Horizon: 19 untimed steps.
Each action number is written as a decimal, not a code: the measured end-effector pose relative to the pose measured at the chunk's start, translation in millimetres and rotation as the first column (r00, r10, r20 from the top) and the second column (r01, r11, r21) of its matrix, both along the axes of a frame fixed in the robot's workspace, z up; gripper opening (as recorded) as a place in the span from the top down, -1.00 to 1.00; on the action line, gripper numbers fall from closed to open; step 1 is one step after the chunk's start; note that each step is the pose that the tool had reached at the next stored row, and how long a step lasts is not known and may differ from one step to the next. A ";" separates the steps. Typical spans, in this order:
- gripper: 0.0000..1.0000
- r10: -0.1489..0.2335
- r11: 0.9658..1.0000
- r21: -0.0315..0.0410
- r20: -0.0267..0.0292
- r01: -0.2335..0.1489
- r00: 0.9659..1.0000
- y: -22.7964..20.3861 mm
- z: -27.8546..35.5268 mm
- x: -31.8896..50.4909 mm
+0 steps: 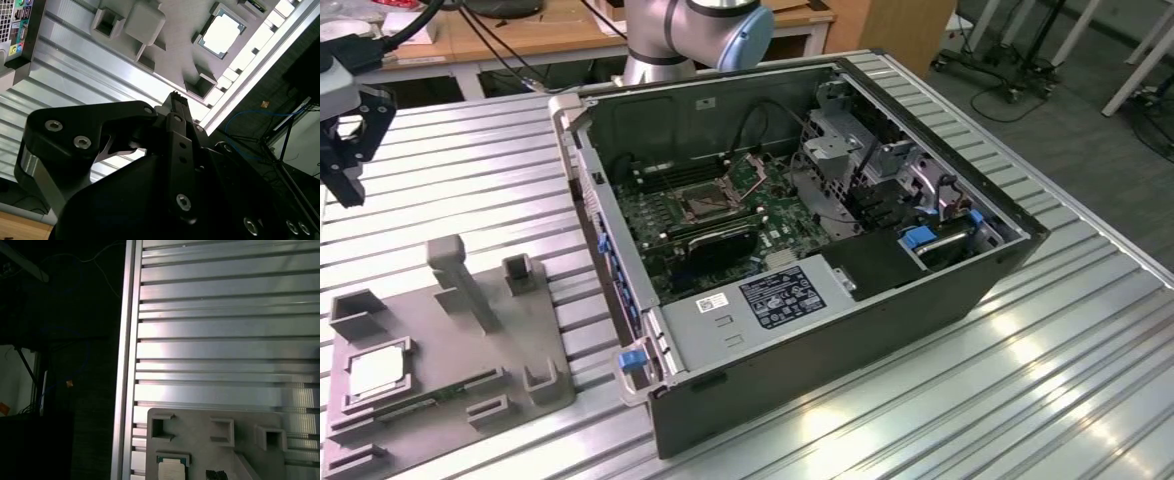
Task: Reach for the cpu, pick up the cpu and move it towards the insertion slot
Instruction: 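Reach for the cpu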
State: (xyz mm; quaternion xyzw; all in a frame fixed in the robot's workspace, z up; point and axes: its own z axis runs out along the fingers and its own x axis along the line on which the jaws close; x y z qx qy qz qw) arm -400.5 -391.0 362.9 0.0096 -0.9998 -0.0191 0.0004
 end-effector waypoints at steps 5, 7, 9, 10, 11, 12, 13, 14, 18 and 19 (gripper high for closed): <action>0.79 0.000 1.000 0.000 0.000 0.000 1.000 0.0 0.0 0.0; 0.79 0.000 1.000 0.000 0.000 0.000 1.000 0.0 0.0 0.0; 0.79 0.000 1.000 0.000 0.000 0.000 1.000 0.0 0.0 -0.1; 0.79 0.000 1.000 0.000 0.000 0.000 1.000 0.0 0.0 -0.1; 0.79 0.000 1.000 0.000 0.000 0.000 1.000 0.0 0.0 -0.1; 0.79 0.000 1.000 0.000 0.000 0.000 1.000 0.0 0.0 -0.1; 0.79 0.000 1.000 0.000 0.000 0.000 1.000 0.0 0.0 -0.1; 0.79 0.000 1.000 0.000 0.000 0.000 1.000 0.0 0.0 -0.1; 0.79 0.000 1.000 0.000 0.000 0.000 1.000 0.0 0.0 -0.3; 0.79 0.000 1.000 0.000 0.000 0.000 1.000 0.0 0.0 -0.8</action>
